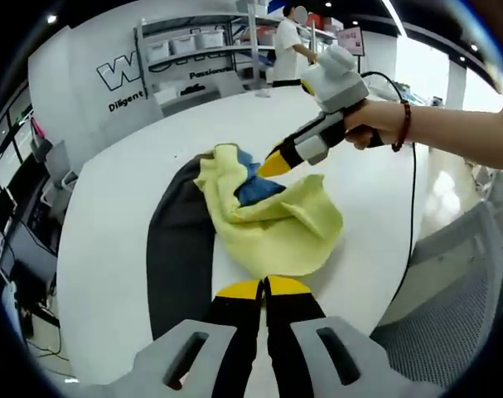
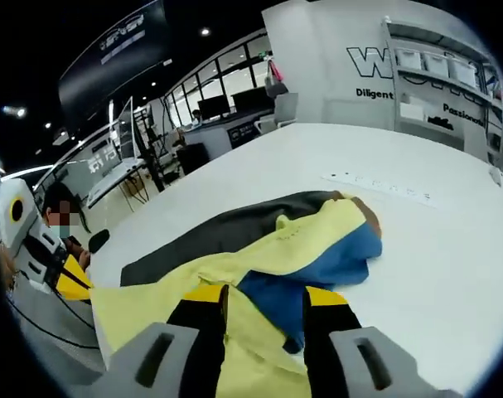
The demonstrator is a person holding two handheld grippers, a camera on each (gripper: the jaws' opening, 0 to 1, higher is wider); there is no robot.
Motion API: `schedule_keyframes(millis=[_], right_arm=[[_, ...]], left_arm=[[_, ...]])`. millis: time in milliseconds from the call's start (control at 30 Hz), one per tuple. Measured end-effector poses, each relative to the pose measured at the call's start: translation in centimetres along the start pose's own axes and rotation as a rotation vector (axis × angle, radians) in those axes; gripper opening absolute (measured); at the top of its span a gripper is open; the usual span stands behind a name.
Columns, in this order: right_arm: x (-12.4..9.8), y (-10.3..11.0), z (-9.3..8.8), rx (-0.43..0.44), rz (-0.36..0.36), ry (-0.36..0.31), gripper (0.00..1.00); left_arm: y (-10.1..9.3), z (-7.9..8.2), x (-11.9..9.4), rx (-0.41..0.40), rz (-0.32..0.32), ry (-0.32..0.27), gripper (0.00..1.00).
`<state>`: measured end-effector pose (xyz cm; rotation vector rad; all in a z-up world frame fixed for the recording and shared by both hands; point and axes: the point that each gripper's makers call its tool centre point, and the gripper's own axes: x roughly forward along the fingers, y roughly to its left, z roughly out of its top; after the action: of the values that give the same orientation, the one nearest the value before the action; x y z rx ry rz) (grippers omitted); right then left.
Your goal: Fold the garment on the visible template until the final outline fits inside the template.
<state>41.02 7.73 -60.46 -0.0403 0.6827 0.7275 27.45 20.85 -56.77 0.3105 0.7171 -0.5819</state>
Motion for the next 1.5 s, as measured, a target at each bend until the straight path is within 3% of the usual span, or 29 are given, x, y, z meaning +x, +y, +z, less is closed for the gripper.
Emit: schedule_keyframes(millis=[167,333,433,533,633,700,733,933,1500], right_arm=[[0.1,-2.9,-2.8,0.020,-0.074,0.065,0.27],[-0.1,-3.5,-4.1,-0.031,-0.087,0.111,0.30],[0.1,-3.1,-5.2,-0.046,-0.073,0.116,0.23],[0.7,-2.7,-5.6,-0.073,-0.065,0.130,0.22],[1.1,-2.5,-5.6,-0.060,-0.052,0.122,0.17],[1.3,-2.7,-5.4,-0.042,-0.067,0.104,0.02],[1.4,-2.8,-5.4,-0.034,-0.070,0.104,0.00],[0.5,-3.1,-4.3,-0.032,-0.082,0.090,0.00],[-4.8,-9.6,-1.1,-0.099,-0.333,0.021,0.00]], left_arm=[[0.3,-0.2,-0.1,0.012,0.012,0.012,0.03],[0.6,-0.5,-0.2,0.008,0.022,0.018,0.03],[0.6,-0.7,-0.2,0.008,0.023,0.026,0.03],[0.7,-0.8,-0.2,0.008,0.024,0.027,0.03],[0.6,-0.8,-0.2,0.007,0.023,0.027,0.03],[0.7,-0.9,-0.2,0.008,0.025,0.028,0.03],[0.7,-1.0,-0.2,0.007,0.026,0.029,0.03],[1.1,-1.3,-0.4,0.003,0.037,0.036,0.03],[0.8,-1.4,-0.3,0.023,0.032,0.053,0.03]])
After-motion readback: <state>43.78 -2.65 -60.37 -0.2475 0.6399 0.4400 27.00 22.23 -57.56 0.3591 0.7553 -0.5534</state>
